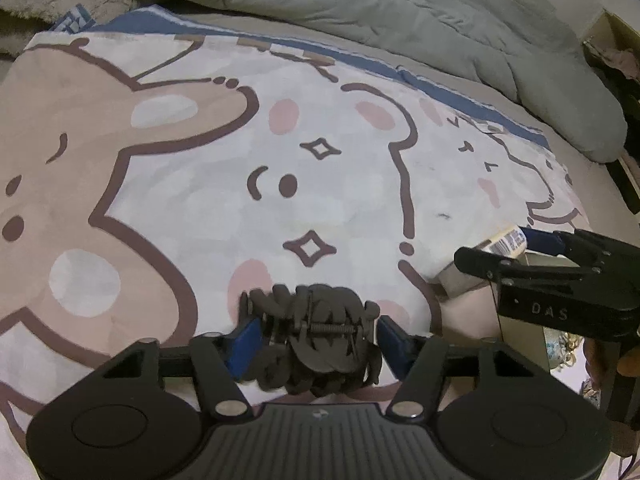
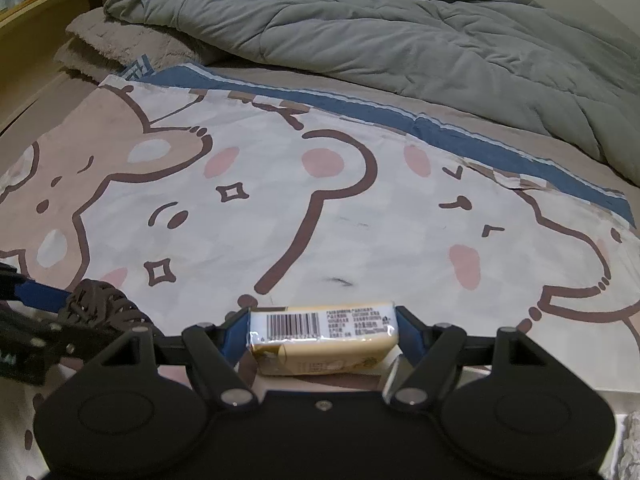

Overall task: Organize objects
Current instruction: 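Lift hair clip with left tool while right tool lifts boxed bar toward box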

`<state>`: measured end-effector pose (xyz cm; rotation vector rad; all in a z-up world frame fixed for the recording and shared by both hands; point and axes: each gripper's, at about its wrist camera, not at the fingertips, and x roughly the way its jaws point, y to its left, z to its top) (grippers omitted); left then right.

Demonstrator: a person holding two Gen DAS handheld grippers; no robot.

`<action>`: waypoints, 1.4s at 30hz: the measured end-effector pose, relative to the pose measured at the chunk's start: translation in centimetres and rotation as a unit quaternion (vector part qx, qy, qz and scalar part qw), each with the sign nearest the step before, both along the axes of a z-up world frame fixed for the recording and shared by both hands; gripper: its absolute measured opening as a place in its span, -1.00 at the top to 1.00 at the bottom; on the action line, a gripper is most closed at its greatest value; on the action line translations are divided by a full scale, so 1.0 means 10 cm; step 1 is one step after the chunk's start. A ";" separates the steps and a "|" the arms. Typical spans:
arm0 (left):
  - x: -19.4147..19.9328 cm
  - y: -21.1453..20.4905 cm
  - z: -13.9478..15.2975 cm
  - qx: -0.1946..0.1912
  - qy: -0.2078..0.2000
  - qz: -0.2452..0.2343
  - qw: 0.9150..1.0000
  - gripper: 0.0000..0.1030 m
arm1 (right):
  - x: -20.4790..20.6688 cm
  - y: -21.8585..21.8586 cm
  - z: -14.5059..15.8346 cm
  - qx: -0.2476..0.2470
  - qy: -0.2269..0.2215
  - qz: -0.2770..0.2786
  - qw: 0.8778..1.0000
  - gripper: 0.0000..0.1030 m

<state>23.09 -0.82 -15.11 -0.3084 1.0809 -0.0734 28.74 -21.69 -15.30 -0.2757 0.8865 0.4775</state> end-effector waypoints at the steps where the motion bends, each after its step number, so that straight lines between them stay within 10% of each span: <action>1: 0.00 0.02 0.01 -0.004 -0.003 0.001 1.000 -0.06 | -0.01 -0.01 0.01 0.002 0.001 -0.001 1.000 -0.45; 42: -0.84 -0.01 1.05 -0.044 -0.137 -0.062 0.988 -0.02 | -1.17 -0.65 1.26 0.071 -0.093 -0.123 0.985 -0.44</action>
